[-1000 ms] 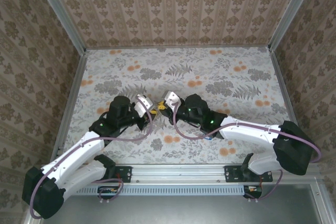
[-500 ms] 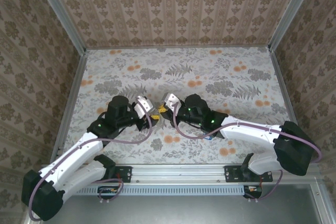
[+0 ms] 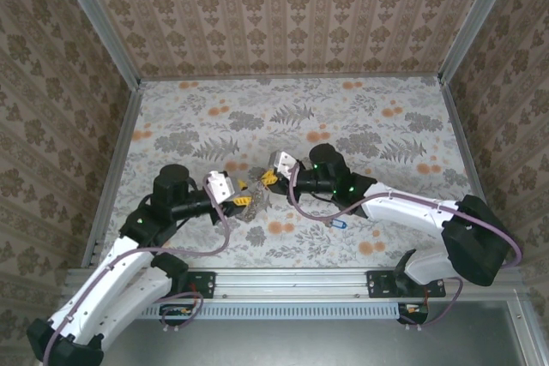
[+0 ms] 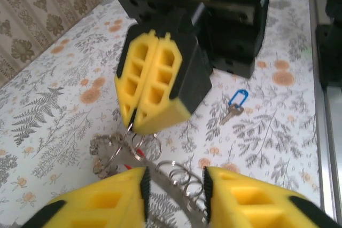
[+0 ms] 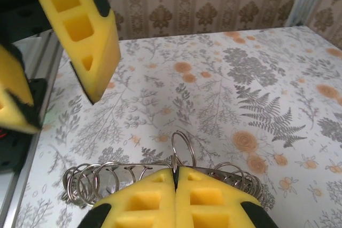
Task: Put the keys on the keyring
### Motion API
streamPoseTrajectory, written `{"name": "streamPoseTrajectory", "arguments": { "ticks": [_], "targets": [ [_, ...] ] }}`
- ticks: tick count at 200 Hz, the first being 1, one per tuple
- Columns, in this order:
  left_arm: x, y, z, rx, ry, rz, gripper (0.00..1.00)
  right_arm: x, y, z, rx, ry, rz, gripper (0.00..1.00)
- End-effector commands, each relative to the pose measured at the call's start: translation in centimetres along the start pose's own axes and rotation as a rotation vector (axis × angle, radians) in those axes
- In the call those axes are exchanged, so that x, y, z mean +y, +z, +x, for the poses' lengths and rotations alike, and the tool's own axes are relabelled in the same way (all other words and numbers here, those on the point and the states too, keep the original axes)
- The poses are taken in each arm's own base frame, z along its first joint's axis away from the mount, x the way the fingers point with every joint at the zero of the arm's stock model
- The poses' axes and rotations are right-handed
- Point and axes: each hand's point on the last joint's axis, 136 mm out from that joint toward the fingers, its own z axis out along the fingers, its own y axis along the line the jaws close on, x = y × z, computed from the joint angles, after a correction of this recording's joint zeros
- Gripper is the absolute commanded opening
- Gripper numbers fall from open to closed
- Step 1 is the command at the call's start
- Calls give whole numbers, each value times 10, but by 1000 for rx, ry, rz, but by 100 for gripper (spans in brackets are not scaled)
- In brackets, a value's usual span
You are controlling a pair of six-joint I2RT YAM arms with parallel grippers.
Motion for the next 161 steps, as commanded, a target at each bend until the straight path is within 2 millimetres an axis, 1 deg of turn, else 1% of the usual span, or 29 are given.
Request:
{"name": "streamPoseTrajectory", "arguments": {
  "ticks": [1,10,39,69,97,111,122,136,139,159,161],
  "targets": [
    [-14,-4,-4,-11,23,96,25,22,-10,-23,-56,-94,-153,0],
    [-13,-3,-5,-15,26,104,23,25,-10,-23,-50,-103,-173,0],
    [-7,7,-2,3,16,117,23,26,-8,-25,-57,-120,-192,0],
    [1,16,6,35,9,116,22,29,-7,-25,-59,-124,-210,0],
    [20,20,11,64,21,22,26,31,-7,-23,-45,-125,-230,0],
    [39,20,15,92,27,-84,29,33,-7,-22,-40,-128,-240,0],
    [47,19,14,93,32,-128,29,35,-7,-22,-41,-128,-247,0],
    [46,19,9,67,42,-122,32,35,-7,-22,-39,-129,-247,0],
    [45,20,8,60,42,-115,33,34,-2,-14,-20,-115,-253,0],
    [31,22,0,7,37,-29,36,33,0,-12,-18,-113,-248,0],
    [26,22,-2,-6,35,-3,36,33,0,-11,-17,-113,-247,0]
  ]
}}
